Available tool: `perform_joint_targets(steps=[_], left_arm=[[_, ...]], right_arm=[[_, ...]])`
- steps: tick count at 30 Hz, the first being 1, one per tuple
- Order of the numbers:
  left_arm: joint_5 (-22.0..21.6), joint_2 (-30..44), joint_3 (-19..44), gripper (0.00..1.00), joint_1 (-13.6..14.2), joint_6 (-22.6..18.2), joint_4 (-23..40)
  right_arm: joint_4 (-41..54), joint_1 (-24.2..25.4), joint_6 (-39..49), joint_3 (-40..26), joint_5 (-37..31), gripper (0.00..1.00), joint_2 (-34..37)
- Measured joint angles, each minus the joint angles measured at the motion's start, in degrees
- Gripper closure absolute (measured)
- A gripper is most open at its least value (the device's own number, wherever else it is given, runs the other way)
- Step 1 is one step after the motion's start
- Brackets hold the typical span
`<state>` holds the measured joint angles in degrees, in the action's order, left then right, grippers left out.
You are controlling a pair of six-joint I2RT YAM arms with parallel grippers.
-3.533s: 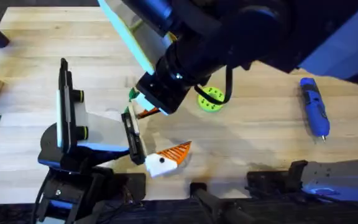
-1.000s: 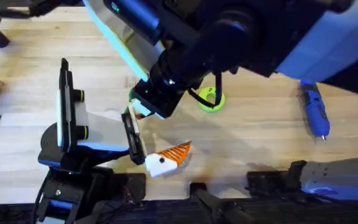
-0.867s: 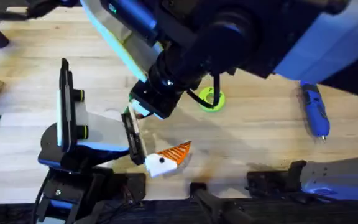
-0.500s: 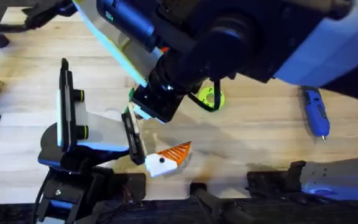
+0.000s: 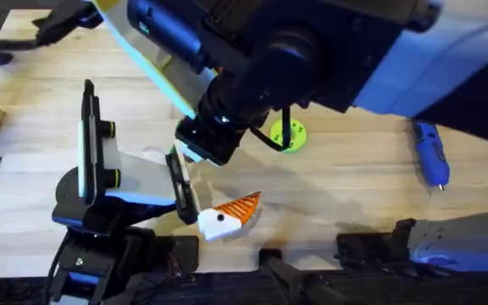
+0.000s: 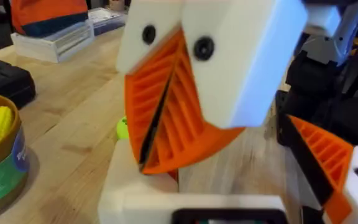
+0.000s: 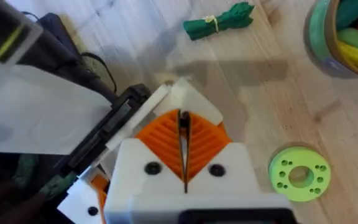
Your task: Pick up the gripper from the table and insert it into the empty holder that is missing its gripper. Then pick up a screw, insert it into the mounting hole, and use the screwdriver to tighten it. Finally, clean up the table by picking up the vegetable and placing it into the bucket.
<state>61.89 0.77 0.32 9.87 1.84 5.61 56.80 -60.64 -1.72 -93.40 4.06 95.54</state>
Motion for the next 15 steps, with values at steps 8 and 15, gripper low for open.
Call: perform_joint_targets(steps=[8, 15], left_arm=[[0.0, 0.0, 0.0, 0.015, 0.0, 0.1, 0.0], [-0.3, 0.0, 0.0, 0.013, 0.0, 0.2, 0.0]], right_arm=[[0.2, 0.0, 0.0, -0.2, 0.0, 0.994, 0.1], [0.5, -0.1, -0.4, -0.2, 0.5, 0.555, 0.1]])
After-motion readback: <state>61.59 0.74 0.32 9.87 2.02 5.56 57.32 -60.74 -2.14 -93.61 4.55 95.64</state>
